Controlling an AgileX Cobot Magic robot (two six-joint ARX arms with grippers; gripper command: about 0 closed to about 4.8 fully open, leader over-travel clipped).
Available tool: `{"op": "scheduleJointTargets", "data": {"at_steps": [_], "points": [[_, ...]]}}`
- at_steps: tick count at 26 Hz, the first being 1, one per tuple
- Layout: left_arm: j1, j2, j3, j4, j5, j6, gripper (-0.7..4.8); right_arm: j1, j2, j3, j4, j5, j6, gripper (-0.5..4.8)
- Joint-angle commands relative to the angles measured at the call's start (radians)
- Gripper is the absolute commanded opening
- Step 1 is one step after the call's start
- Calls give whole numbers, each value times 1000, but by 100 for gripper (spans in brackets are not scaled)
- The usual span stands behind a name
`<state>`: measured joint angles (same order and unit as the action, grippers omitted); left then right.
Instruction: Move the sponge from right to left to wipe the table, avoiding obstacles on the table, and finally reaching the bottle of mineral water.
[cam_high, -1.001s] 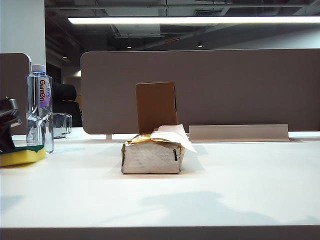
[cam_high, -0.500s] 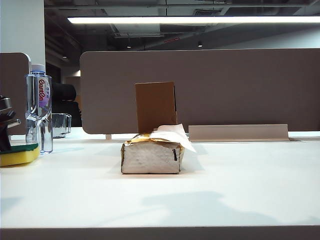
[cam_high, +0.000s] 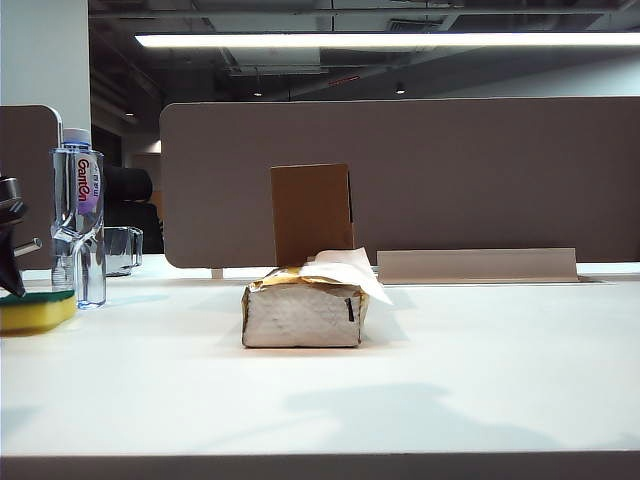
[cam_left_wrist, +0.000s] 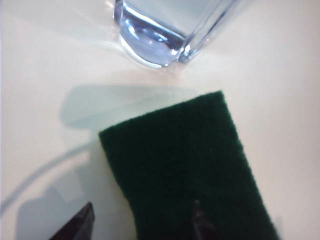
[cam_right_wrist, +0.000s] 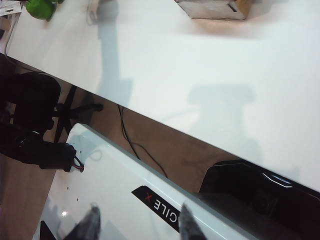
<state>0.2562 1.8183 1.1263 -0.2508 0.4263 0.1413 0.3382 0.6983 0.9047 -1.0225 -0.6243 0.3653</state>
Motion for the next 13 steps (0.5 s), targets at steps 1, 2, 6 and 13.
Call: {"op": "scheduleJointTargets", "data": {"at_steps": [1, 2, 6, 13], "points": [[1, -18, 2, 2, 8, 3, 315, 0, -1, 5, 5, -6, -7, 206], [1, -23, 4, -1, 8, 3, 323, 0, -1, 5, 5, -6, -7, 206], [1, -52, 7, -34, 8, 0, 323, 0, -2, 5, 5, -6, -8, 206], [1, -169, 7, -60, 8, 1, 323, 0, -2, 5, 6, -3, -31, 206]]}}
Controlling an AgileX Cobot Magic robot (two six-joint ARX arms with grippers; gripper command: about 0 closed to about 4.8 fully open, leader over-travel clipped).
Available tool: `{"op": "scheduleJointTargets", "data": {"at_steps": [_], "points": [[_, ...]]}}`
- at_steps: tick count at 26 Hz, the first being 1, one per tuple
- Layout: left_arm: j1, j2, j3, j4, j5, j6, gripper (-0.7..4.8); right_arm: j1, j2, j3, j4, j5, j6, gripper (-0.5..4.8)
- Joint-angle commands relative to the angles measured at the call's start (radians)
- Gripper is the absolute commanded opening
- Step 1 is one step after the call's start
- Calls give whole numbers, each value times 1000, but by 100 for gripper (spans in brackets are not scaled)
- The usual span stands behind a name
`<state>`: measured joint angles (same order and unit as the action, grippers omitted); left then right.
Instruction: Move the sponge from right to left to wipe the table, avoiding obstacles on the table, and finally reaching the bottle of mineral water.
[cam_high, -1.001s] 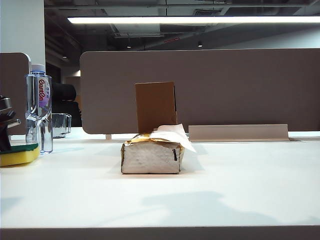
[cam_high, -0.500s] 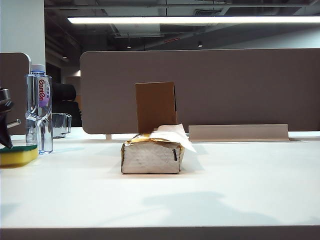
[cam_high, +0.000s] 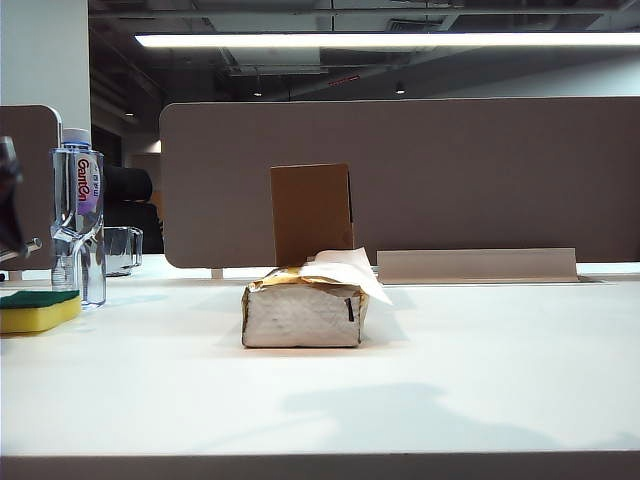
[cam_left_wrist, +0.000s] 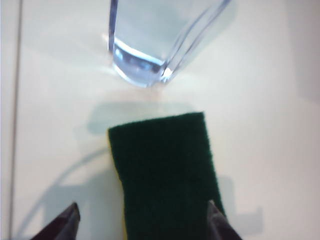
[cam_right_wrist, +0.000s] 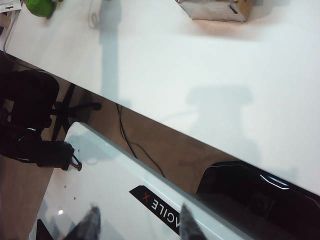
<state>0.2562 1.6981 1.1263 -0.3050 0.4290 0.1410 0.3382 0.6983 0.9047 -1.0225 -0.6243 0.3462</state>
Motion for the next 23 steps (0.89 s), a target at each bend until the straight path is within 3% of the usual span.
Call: {"op": "scheduleJointTargets", "data": {"at_steps": [1, 11, 20, 23], "points": [[1, -71, 7, -14, 5, 1, 323, 0, -4, 5, 6, -3, -12, 206], [1, -409, 7, -137, 81, -41, 322, -1, -82, 5, 96, 95, -10, 206], [0, -719, 6, -284, 101, -61, 322, -1, -152, 5, 162, 296, -11, 206], [0, -772, 6, -284, 166, -110, 322, -2, -173, 5, 179, 357, -11, 205]]}}
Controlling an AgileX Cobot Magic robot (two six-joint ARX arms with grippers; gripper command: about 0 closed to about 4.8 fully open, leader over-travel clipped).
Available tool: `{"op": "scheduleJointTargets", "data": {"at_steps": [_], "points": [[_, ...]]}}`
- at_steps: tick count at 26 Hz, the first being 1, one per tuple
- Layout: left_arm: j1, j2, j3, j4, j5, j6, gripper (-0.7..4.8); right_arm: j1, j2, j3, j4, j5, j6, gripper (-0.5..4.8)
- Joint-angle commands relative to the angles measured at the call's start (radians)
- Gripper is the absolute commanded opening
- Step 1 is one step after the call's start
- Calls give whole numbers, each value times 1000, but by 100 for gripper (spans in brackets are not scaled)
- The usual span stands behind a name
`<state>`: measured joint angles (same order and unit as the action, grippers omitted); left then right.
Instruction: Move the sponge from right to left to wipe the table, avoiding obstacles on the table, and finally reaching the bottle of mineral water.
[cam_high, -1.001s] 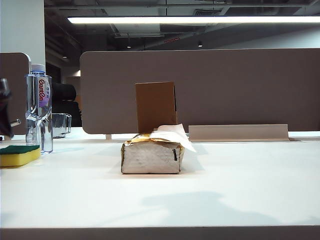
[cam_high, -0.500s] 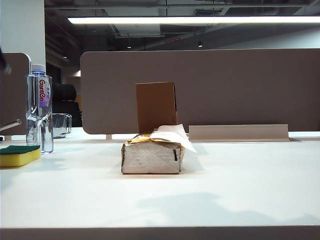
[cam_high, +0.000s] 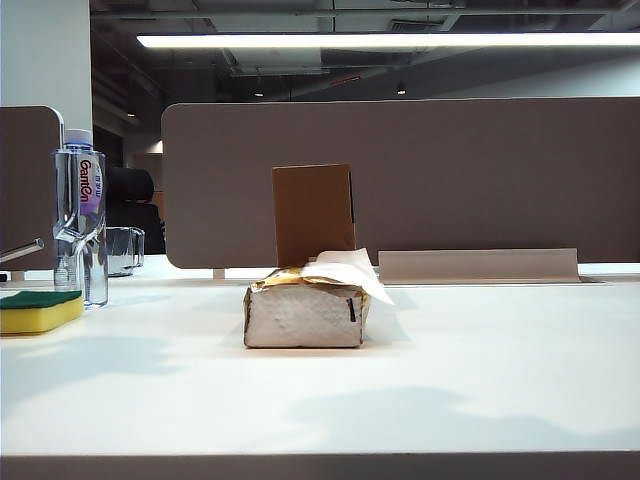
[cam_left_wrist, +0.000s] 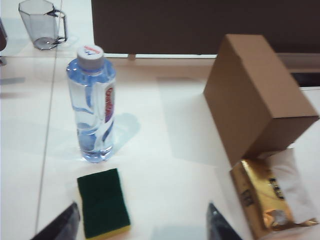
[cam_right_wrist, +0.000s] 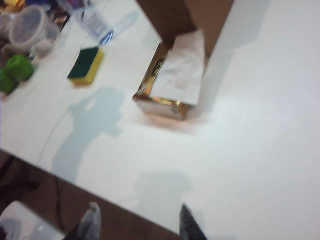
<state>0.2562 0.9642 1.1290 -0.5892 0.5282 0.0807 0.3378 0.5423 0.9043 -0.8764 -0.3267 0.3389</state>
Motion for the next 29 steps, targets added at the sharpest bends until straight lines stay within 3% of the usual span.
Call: {"op": "scheduleJointTargets", "data": {"at_steps": [1, 9, 13, 15, 18, 20, 24, 29], "points": [[0, -54, 4, 1, 89, -63, 322, -1, -24, 5, 36, 76, -4, 205], [-9, -178, 4, 15, 203, -123, 322, -1, -57, 5, 43, 201, -11, 198], [-104, -192, 4, 22, 201, -120, 322, -1, -57, 5, 43, 242, -11, 198], [-213, -193, 4, 20, 184, -113, 322, -1, -57, 5, 43, 289, -11, 198], [-272, -213, 4, 18, 103, -115, 322, -1, -61, 5, 43, 367, -33, 197], [-286, -235, 3, 14, 70, -114, 322, -1, -65, 4, 44, 402, -55, 196], [-286, -290, 3, 4, 51, -96, 322, -2, -89, 3, 43, 450, -111, 145], [-286, -356, 3, -35, 47, -92, 322, -2, -137, 3, 21, 483, -140, 145]]}}
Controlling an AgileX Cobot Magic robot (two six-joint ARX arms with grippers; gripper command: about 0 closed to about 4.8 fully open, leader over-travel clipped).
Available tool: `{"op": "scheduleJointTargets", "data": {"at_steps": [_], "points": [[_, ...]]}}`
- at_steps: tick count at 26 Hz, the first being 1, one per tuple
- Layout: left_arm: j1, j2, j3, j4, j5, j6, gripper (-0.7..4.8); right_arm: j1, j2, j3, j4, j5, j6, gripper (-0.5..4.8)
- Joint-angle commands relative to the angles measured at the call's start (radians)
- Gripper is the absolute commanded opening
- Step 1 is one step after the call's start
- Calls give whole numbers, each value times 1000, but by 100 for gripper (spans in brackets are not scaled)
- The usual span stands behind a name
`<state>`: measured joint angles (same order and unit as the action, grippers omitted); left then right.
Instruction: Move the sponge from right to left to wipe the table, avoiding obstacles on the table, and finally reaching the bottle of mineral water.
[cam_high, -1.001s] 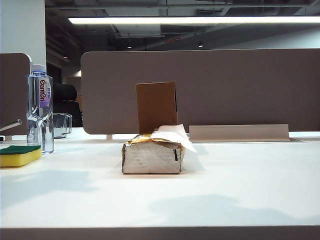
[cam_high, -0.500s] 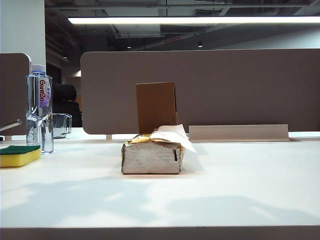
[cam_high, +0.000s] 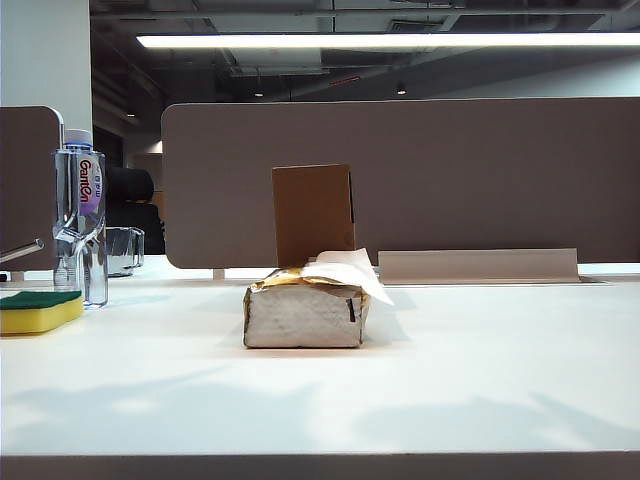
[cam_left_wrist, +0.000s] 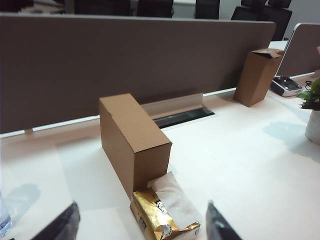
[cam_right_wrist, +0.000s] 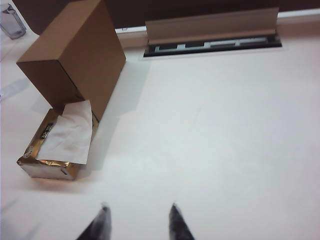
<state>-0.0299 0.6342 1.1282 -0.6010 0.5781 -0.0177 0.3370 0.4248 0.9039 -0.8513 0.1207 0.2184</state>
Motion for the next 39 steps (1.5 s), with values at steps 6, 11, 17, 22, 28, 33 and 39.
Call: {"op": "scheduleJointTargets", "data": {"at_steps": [6, 11, 17, 22, 28, 33, 39], "points": [[0, -103, 4, -88, -60, 10, 322, -1, -74, 2, -43, 102, -66, 145], [0, -144, 3, -126, -66, 11, 322, -1, -128, -9, -78, 133, -77, 146], [0, -166, 3, -205, -70, 35, 318, 1, -195, -51, -113, 133, -80, 145], [0, -215, -23, -242, -172, 70, 317, 1, -265, -111, -115, 60, -63, 143], [1, -374, -199, -191, -175, 66, 243, 1, -293, -210, 24, -69, -61, 57], [1, -506, -375, -73, -178, 67, 129, 1, -293, -298, 163, -111, -62, -3], [1, -578, -499, 35, -174, 70, 108, 1, -293, -399, 306, -175, -62, -3]]}}
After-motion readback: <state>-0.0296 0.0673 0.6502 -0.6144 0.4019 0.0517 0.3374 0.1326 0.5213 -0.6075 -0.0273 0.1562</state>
